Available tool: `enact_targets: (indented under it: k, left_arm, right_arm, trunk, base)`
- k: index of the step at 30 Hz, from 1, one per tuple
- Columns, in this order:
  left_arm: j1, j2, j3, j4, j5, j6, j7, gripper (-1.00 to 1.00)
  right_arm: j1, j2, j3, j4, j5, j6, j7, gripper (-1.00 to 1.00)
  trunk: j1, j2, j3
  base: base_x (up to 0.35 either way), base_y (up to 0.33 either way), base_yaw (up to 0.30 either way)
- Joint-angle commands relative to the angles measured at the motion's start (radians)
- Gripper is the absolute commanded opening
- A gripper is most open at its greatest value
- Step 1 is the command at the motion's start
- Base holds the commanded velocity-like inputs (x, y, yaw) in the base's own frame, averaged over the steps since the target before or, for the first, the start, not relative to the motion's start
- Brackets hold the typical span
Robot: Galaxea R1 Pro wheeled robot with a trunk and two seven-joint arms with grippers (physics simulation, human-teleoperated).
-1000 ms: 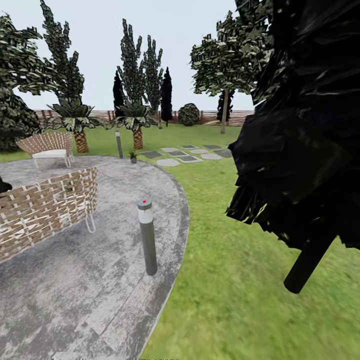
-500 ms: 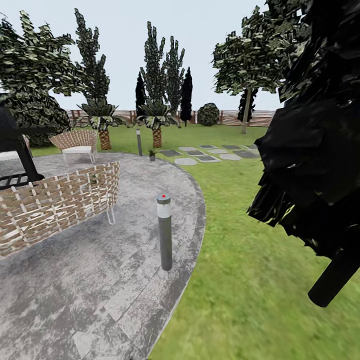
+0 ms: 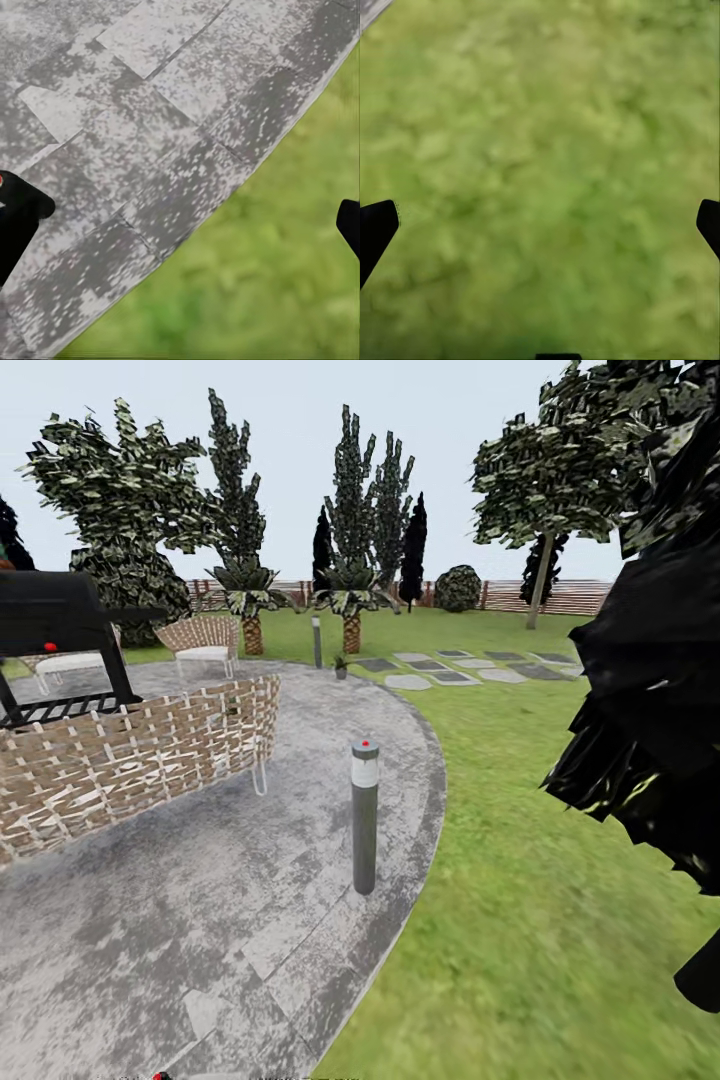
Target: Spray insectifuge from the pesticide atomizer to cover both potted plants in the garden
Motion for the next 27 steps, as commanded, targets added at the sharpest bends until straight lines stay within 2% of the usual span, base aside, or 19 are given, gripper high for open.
enact_targets:
  k: [1, 6, 16, 23, 27]
  left_arm:
    - [0.000, -0.001, 0.002, 0.001, 0.001, -0.001, 0.000, 1.00]
    - [0.000, -0.002, -0.002, 0.043, -0.002, -0.003, -0.001, 1.00]
    - [0.000, -0.003, -0.004, 0.061, -0.005, -0.003, -0.002, 1.00]
    - [0.000, -0.046, -0.010, 0.061, -0.007, -0.002, -0.003, 1.00]
    - [0.000, -0.052, -0.009, 0.061, -0.007, -0.002, -0.003, 1.00]
  right_arm:
    - [0.000, 0.000, -0.001, -0.001, -0.001, 0.000, 0.000, 1.00]
    - [0.000, 0.000, 0.000, -0.002, -0.001, 0.000, -0.001, 1.00]
    - [0.000, 0.001, -0.001, -0.001, -0.001, 0.000, -0.006, 1.00]
    - [0.000, -0.001, -0.006, -0.001, -0.002, 0.000, -0.006, 1.00]
    - [0.000, 0.000, -0.030, -0.001, -0.002, 0.000, -0.006, 1.00]
  trunk:
    - [0.004, -0.008, -0.004]
    - [0.023, -0.043, -0.020]
    - [0.061, -0.113, -0.051]
    - [0.088, -0.162, -0.073]
    - [0.104, -0.190, -0.085]
  base:
    - [0.000, 0.000, 0.255]
    - [0.000, 0.000, 0.187]
    - [0.000, 0.000, 0.025]
    - [0.000, 0.000, 0.000]
    - [0.000, 0.000, 0.004]
